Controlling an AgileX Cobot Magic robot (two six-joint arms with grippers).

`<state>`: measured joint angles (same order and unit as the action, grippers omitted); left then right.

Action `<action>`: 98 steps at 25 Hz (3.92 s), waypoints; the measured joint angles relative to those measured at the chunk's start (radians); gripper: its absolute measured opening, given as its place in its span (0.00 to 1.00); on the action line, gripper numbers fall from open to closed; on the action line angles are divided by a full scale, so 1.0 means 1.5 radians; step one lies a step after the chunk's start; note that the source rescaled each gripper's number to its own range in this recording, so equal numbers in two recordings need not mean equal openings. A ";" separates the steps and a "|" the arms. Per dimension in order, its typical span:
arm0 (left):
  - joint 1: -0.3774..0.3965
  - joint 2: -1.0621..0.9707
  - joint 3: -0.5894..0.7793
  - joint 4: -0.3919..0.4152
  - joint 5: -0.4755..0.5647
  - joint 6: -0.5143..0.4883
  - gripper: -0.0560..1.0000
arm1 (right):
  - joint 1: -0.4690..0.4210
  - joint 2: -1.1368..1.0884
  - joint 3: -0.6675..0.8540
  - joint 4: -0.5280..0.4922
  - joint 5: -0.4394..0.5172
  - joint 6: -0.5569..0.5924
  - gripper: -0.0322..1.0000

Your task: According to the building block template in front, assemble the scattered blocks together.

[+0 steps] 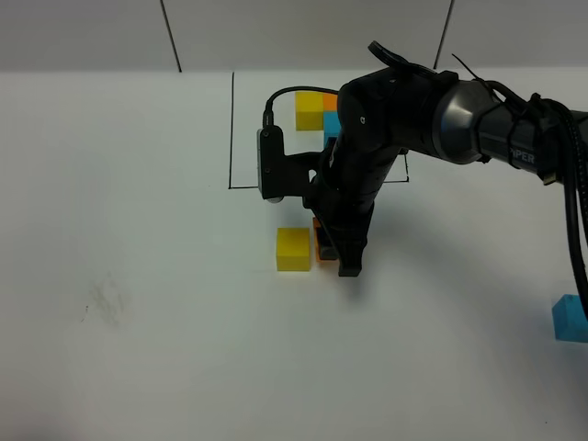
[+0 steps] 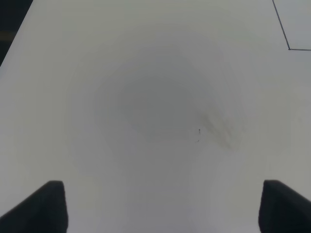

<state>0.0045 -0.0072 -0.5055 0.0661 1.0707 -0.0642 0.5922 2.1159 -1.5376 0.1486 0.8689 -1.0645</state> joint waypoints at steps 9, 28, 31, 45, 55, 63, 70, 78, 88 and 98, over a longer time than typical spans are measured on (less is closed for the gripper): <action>0.000 0.000 0.000 0.000 0.000 0.000 0.70 | 0.000 0.037 0.000 0.005 -0.038 0.000 0.22; 0.000 0.000 0.000 0.000 0.000 0.000 0.70 | 0.000 0.045 -0.007 0.009 -0.049 0.020 0.56; 0.000 0.000 0.000 0.000 0.000 0.000 0.70 | -0.005 0.011 -0.007 -0.009 -0.046 0.098 0.89; 0.000 0.000 0.000 0.000 0.000 0.000 0.70 | -0.220 -0.299 0.260 -0.127 0.018 0.760 0.95; 0.000 0.000 0.000 0.000 0.000 0.000 0.70 | -0.354 -0.456 0.477 -0.150 -0.042 0.827 0.95; 0.000 0.000 0.000 0.000 0.000 0.000 0.70 | -0.365 -0.457 0.578 -0.153 -0.171 0.827 0.95; 0.000 0.000 0.000 0.000 0.000 0.000 0.70 | -0.366 -0.433 0.603 -0.153 -0.208 0.827 0.94; 0.000 0.000 0.000 0.000 0.000 0.000 0.70 | -0.366 -0.354 0.604 -0.144 -0.265 0.828 0.89; 0.000 0.000 0.000 0.000 0.000 0.000 0.70 | -0.396 -0.317 0.604 -0.138 -0.278 0.828 0.49; 0.000 0.000 0.000 0.000 0.000 0.000 0.70 | -0.382 -0.338 0.604 -0.139 -0.249 0.827 0.22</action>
<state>0.0045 -0.0072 -0.5055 0.0661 1.0707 -0.0642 0.0186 1.6088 -0.6313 -0.0599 0.4960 0.1760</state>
